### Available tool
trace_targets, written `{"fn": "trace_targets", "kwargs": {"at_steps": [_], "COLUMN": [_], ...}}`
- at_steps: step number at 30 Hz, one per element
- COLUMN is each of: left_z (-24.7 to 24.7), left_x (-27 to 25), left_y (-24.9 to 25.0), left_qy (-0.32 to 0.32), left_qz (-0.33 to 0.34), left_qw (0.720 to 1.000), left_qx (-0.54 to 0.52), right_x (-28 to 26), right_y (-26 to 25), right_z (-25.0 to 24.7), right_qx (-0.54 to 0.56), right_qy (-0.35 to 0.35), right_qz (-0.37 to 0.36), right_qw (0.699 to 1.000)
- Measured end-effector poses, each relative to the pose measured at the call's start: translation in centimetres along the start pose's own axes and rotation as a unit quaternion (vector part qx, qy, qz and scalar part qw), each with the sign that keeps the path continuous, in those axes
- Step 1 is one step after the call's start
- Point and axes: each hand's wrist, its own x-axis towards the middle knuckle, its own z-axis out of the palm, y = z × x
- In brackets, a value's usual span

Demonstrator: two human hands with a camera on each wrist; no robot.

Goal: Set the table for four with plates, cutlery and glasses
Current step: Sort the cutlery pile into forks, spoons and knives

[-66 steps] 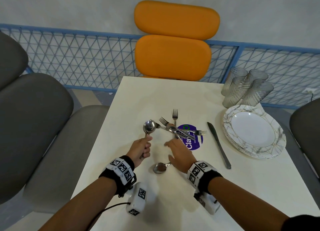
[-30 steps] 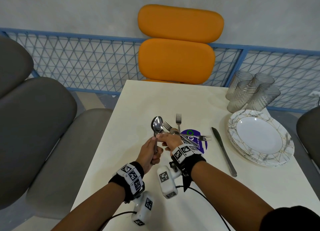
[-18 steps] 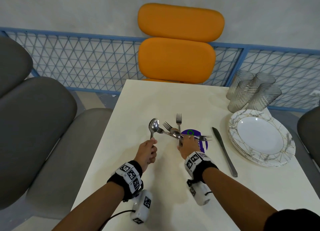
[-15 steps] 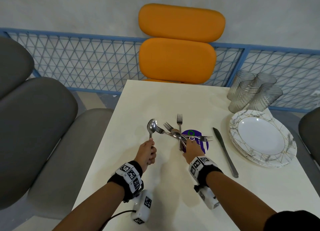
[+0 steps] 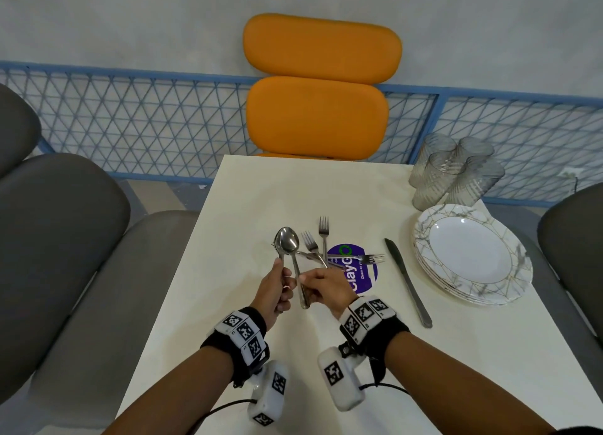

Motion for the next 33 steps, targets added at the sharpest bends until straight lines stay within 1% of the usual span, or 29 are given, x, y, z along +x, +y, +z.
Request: {"fn": "trace_targets", "kwargs": {"at_steps": [3, 5, 10, 12, 13, 14, 16, 18, 20, 23, 25, 27, 30, 32, 33], "left_z": [0.7, 1.0, 1.2, 1.3, 1.4, 1.6, 1.8, 2.0, 2.2, 2.4, 2.5, 2.7, 3.2, 3.8, 4.1], "left_x": [-0.4, -0.4, 0.0, 0.0, -0.1, -0.2, -0.3, -0.2, 0.2, 0.8, 1.0, 1.2, 1.2, 1.1, 1.2], "left_y": [0.1, -0.1, -0.3, -0.3, -0.2, -0.1, -0.1, 0.0, -0.1, -0.3, -0.4, -0.6, -0.7, -0.5, -0.3], "left_qy": [-0.015, -0.032, -0.028, -0.033, -0.035, -0.037, -0.041, -0.04, -0.04, -0.044, -0.043, -0.046, -0.064, -0.088, -0.097], "left_qz": [0.019, 0.031, 0.035, 0.045, 0.048, 0.047, 0.046, 0.042, 0.037, 0.028, 0.019, 0.008, -0.003, 0.003, 0.009], "left_qw": [0.999, 0.998, 0.999, 0.998, 0.997, 0.997, 0.997, 0.998, 0.998, 0.998, 0.998, 0.998, 0.997, 0.994, 0.991], "left_qx": [0.026, 0.038, 0.03, 0.034, 0.04, 0.046, 0.05, 0.038, 0.039, 0.039, 0.036, 0.031, 0.037, 0.07, 0.093], "right_x": [0.0, 0.0, -0.3, -0.3, -0.3, -0.3, -0.1, -0.1, -0.2, -0.4, -0.4, 0.0, 0.2, 0.2, 0.3], "right_y": [-0.2, -0.4, -0.8, -0.9, -1.0, -1.0, -1.0, -1.0, -1.0, -0.9, -0.7, -0.7, -0.8, -0.9, -0.8], "right_z": [0.5, 1.0, 1.7, 1.7, 1.6, 1.7, 2.0, 2.2, 2.4, 2.7, 2.7, 2.3, 1.6, 0.6, 0.0], "right_qx": [0.041, 0.035, -0.019, -0.099, -0.166, -0.237, -0.346, -0.43, -0.462, -0.463, -0.474, -0.466, -0.47, -0.453, -0.431], "right_qy": [-0.007, -0.007, -0.002, 0.014, 0.029, 0.048, 0.08, 0.082, 0.084, 0.073, 0.065, 0.067, 0.079, 0.078, 0.075], "right_qz": [0.008, 0.009, 0.015, 0.0, -0.019, -0.042, -0.09, -0.116, -0.119, -0.124, -0.126, -0.105, -0.086, -0.076, -0.072], "right_qw": [0.999, 0.999, 1.0, 0.995, 0.986, 0.969, 0.93, 0.892, 0.875, 0.874, 0.869, 0.876, 0.875, 0.885, 0.897]}}
